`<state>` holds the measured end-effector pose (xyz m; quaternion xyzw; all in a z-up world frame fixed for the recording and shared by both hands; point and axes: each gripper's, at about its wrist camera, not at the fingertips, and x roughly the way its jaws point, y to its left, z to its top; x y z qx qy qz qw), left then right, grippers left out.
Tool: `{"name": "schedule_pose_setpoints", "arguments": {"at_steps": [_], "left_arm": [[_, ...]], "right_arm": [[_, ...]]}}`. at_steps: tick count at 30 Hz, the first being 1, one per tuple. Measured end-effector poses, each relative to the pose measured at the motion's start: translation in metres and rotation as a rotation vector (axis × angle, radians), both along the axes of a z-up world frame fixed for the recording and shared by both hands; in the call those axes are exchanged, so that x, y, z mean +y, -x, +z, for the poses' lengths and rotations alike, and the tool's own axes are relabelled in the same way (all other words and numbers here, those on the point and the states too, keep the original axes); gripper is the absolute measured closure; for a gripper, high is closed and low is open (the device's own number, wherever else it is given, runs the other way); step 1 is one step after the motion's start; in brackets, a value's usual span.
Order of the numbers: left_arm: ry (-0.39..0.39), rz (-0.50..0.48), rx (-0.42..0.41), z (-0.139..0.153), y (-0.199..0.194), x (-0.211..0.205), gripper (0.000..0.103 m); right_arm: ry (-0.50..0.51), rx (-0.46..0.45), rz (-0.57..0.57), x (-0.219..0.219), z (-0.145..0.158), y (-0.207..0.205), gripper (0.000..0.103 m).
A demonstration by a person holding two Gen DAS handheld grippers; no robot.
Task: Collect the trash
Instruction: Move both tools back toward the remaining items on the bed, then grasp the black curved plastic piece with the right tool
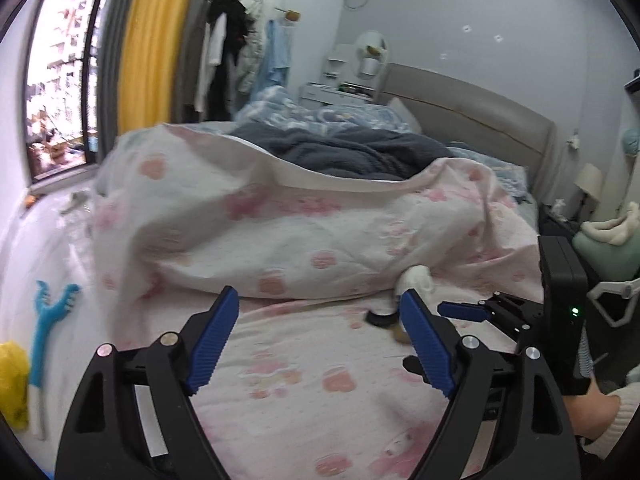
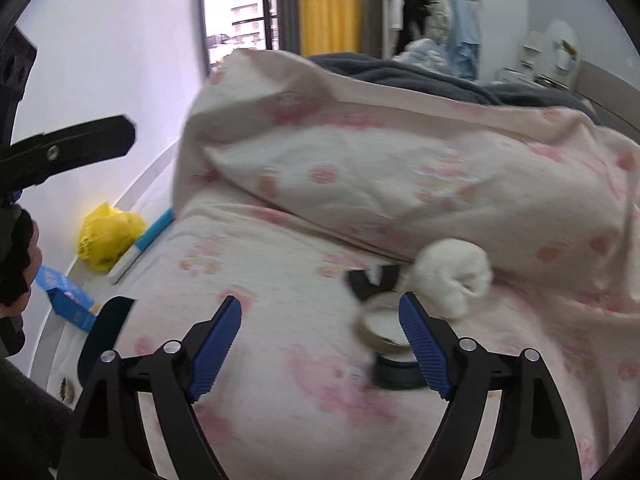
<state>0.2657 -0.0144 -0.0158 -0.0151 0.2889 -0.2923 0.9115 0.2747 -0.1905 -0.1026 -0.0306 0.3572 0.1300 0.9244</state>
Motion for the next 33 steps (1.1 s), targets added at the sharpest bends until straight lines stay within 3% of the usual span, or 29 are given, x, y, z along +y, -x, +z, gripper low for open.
{"name": "schedule_pose_setpoints", "arguments": {"at_steps": [4,11,16,20,33], "left_arm": [[0.042,-0.057,0.034,-0.007,-0.007,-0.007,0.019],[0.017,-0.105,0.062,-0.017,-0.013,-0.03,0.021],[-0.028,-0.12,0.095,-0.03,-0.017,-0.047,0.029],[-0.019,-0.14,0.114,-0.036,-0.021,-0.06,0.035],[0.004,-0.203,0.174,-0.059,-0.034,-0.101,0.049]], "right_arm": [[0.013,0.007,-0.039,-0.017,-0.008,-0.001,0.013],[0.027,0.012,-0.079,-0.033,-0.013,0.001,0.013],[0.004,0.051,-0.114,-0.045,-0.023,-0.002,0.013],[0.003,0.082,-0.114,-0.046,-0.03,-0.005,0.013],[-0.038,0.14,-0.103,-0.057,-0.038,-0.005,0.048]]}}
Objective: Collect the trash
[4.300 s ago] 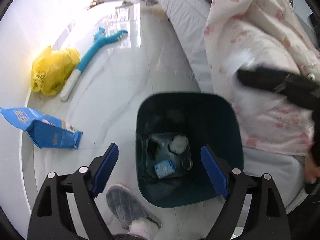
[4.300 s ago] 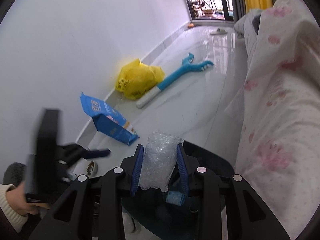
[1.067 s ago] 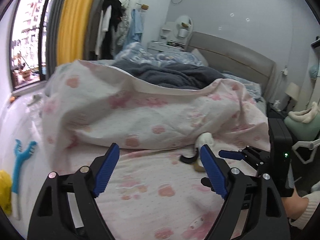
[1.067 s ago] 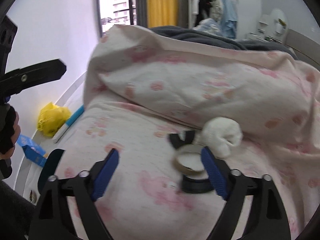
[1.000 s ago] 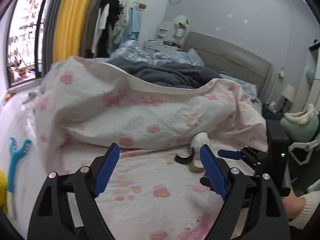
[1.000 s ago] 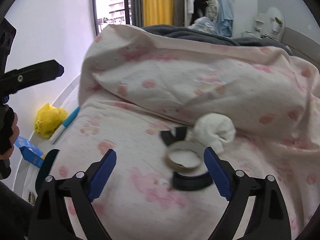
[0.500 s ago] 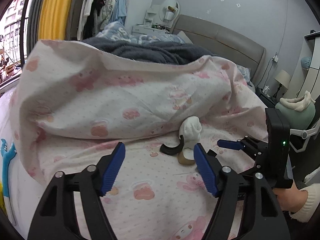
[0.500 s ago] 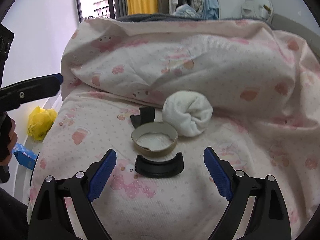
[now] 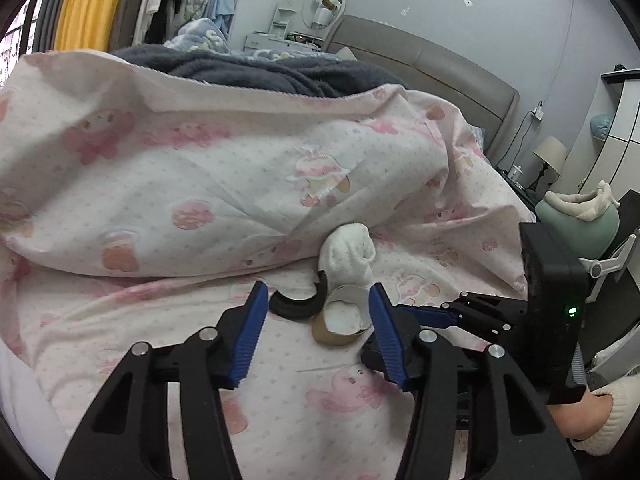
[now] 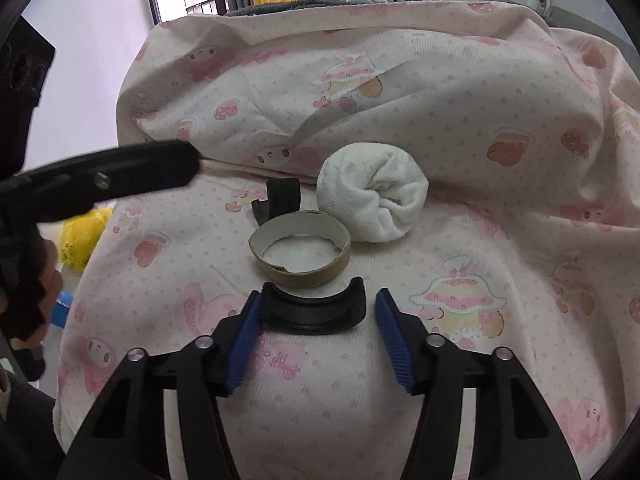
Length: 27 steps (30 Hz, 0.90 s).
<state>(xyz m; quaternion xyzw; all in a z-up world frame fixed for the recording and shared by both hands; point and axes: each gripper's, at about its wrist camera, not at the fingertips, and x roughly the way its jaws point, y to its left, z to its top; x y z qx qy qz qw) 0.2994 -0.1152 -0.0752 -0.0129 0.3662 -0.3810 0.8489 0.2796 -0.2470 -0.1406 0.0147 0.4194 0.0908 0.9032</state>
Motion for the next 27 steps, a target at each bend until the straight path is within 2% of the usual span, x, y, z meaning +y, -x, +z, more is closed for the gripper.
{"name": "schedule_pose_setpoints", "arguments": {"at_steps": [4,12,23,27], "left_arm": [[0.007,-0.007,0.02,-0.007,-0.004,-0.01,0.051],[0.028,-0.006,0.065,-0.022,-0.014,-0.021,0.062],[0.073,0.026,0.156,-0.035,-0.031,-0.025,0.069],[0.071,0.034,0.17,-0.037,-0.035,-0.027,0.076]], "right_arm": [[-0.007,-0.009,0.01,-0.004,0.004,0.005,0.053],[-0.064,-0.007,0.038,-0.016,0.006,0.014,0.053],[-0.112,-0.01,0.08,-0.02,0.009,0.016,0.054],[-0.114,-0.009,0.099,-0.019,0.008,0.017,0.054]]}}
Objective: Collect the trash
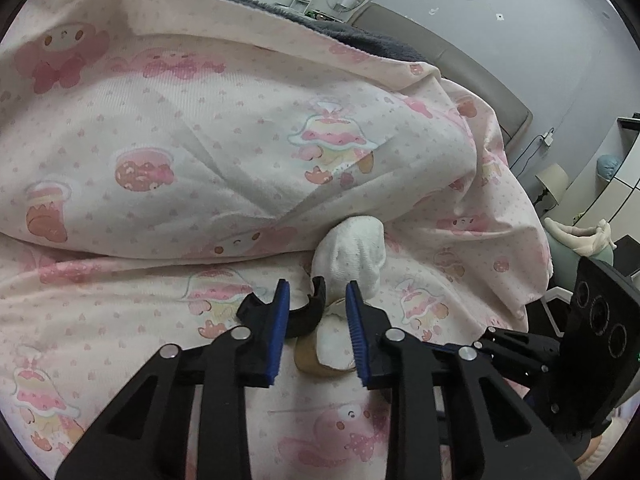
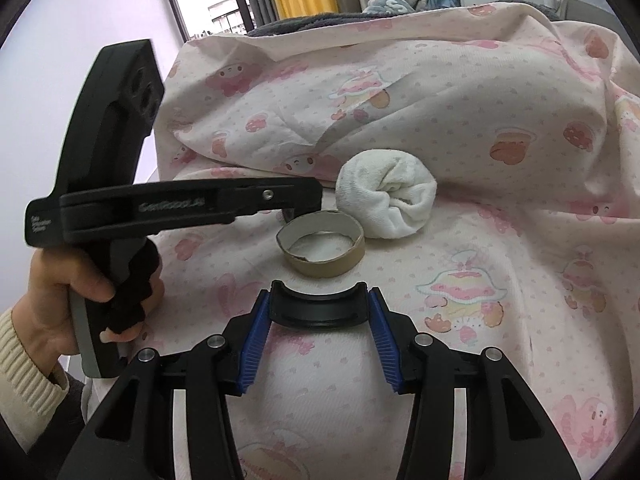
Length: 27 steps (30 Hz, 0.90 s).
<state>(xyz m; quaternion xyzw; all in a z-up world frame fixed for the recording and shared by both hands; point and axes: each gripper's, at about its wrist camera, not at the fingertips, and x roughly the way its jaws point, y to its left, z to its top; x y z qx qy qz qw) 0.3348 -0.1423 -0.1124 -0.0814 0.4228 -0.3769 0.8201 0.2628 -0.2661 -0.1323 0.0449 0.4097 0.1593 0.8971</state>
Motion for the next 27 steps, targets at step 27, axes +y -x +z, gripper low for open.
{"name": "schedule_pose_setpoints", "arguments": {"at_steps": [27], "left_arm": [[-0.104,0.134,-0.077,0.036,0.048,0.067,0.093]], "right_arm": [[-0.07,-0.046,0.054,0.035,0.017,-0.012,0.054]]}}
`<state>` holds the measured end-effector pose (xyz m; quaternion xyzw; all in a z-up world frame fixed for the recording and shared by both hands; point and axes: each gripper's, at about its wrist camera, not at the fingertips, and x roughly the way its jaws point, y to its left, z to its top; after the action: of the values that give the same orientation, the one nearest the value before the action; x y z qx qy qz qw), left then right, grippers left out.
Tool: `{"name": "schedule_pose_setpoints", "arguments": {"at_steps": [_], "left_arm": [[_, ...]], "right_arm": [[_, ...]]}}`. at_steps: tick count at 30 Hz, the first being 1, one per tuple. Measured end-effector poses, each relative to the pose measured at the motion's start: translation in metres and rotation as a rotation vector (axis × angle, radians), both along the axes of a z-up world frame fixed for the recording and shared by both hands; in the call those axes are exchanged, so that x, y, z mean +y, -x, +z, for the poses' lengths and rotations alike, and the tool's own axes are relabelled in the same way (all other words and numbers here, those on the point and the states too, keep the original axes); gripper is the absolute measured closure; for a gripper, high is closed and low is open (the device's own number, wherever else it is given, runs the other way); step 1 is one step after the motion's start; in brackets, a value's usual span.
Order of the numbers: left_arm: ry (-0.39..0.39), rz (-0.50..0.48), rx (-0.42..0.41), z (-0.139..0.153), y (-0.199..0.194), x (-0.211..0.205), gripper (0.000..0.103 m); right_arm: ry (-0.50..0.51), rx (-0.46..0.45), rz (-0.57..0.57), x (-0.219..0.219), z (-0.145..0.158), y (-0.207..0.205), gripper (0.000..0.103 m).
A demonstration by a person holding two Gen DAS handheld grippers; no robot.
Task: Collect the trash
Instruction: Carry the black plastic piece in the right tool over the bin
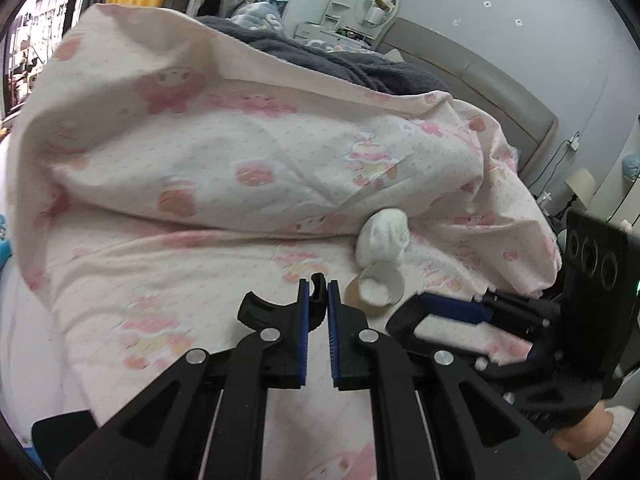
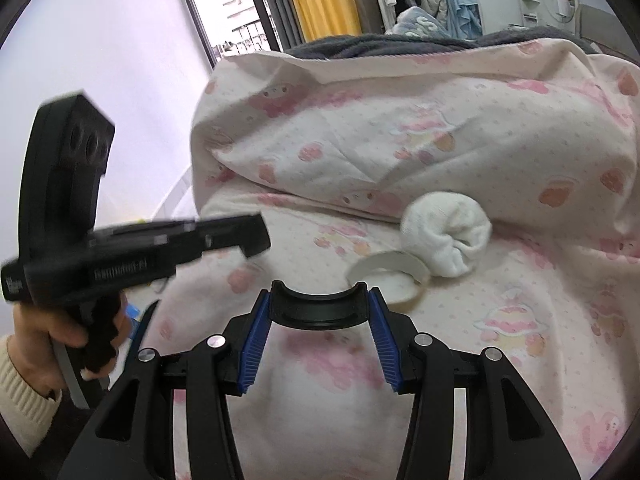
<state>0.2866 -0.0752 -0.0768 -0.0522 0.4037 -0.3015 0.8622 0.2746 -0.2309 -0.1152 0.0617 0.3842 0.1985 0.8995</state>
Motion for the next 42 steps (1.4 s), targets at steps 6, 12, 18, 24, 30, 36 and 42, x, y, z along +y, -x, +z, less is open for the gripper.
{"name": "schedule_pose_setpoints", "arguments": {"at_steps": [6,12,18,24,30,36,42], "left_arm": [[-0.037,0.044,-0.003,0.005,0.012,0.03,0.093],[-0.055,0.079,0.02,0.005,0.017,0.062,0.093],[-0.092,0.101,0.052,-0.004,0.027,0.089,0.093],[-0.12,0.134,0.086,-0.015,0.035,0.12,0.093],[-0.144,0.164,0.144,-0.033,0.039,0.154,0.093],[-0.143,0.206,0.207,-0.052,0.047,0.188,0.093],[-0.136,0.243,0.279,-0.074,0.054,0.224,0.093]], "right_arm": [[-0.022,-0.01,0.017,0.022,0.007,-0.01,0.054],[-0.046,0.002,0.045,0.049,0.008,-0.019,0.054],[-0.067,0.005,0.085,0.076,0.011,-0.023,0.054],[-0.067,0.004,0.14,0.112,0.012,-0.023,0.054],[-0.07,0.006,0.202,0.152,0.013,-0.022,0.054],[-0.068,0.011,0.267,0.194,0.012,-0.019,0.054],[-0.057,0.033,0.318,0.231,0.005,-0.016,0.054]]}}
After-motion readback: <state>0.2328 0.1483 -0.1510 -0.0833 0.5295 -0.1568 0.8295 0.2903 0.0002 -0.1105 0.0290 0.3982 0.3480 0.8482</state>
